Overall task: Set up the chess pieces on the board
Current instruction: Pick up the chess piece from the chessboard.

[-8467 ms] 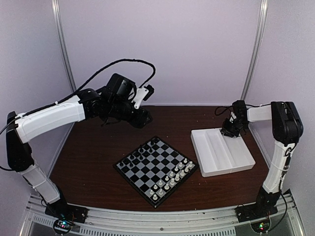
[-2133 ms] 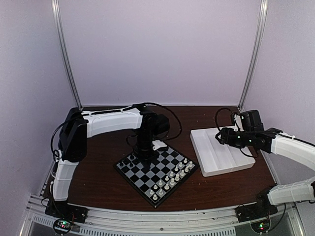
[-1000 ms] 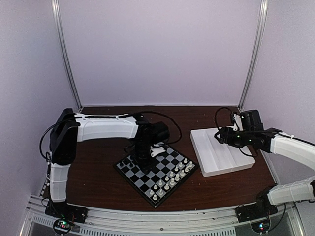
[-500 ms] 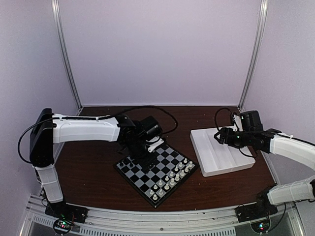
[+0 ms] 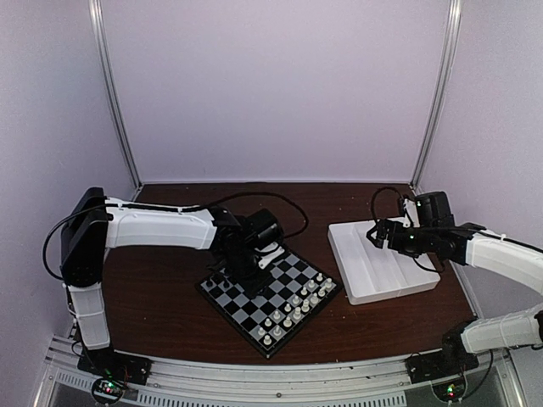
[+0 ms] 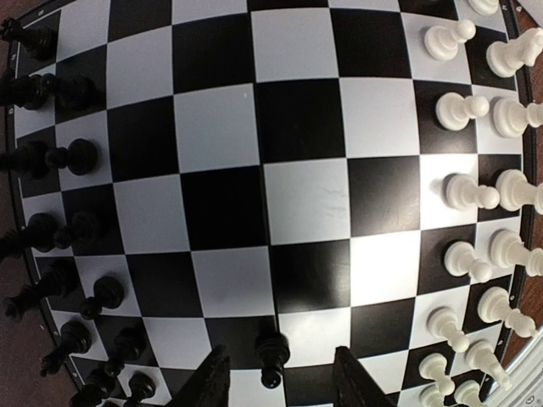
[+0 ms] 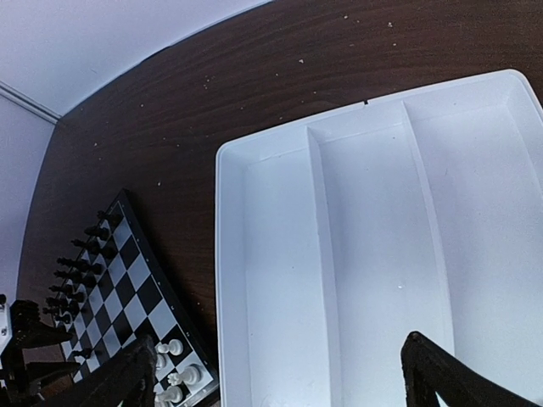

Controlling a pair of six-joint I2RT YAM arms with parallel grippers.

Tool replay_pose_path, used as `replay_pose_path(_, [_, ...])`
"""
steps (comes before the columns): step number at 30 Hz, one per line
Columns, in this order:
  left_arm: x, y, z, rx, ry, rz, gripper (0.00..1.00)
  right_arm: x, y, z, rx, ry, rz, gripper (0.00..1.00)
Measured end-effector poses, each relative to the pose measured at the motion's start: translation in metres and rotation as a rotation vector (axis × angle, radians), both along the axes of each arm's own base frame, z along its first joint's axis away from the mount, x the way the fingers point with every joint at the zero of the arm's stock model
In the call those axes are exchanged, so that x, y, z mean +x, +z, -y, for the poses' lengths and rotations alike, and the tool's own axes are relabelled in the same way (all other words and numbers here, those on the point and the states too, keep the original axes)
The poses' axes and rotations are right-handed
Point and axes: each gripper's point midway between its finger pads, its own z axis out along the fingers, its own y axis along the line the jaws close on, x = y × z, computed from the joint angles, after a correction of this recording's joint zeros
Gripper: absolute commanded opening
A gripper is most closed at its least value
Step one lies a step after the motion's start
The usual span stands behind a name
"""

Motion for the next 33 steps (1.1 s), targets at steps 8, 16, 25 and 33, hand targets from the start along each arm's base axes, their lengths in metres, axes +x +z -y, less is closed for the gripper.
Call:
replay_pose_path(8, [-0.002,-0.006,-0.002,0.012,0.011,-0.012,0.38,-0.001,0.001,0.001,0.001,-0.003,0.002,1.00])
replay_pose_path(16, [-0.003,-0.009,-0.005,0.019,0.018,-0.019,0.35,-0.001,0.003,0.001,0.003,-0.003,0.007,1.00])
replay_pose_path(25, [-0.005,-0.018,-0.007,0.038,0.022,-0.031,0.17,-0.001,0.001,0.001,0.004,-0.004,0.004,1.00])
replay_pose_path(33, [-0.004,-0.018,-0.008,0.042,0.025,-0.030,0.00,-0.001,0.001,0.001,0.004,-0.004,0.004,1.00])
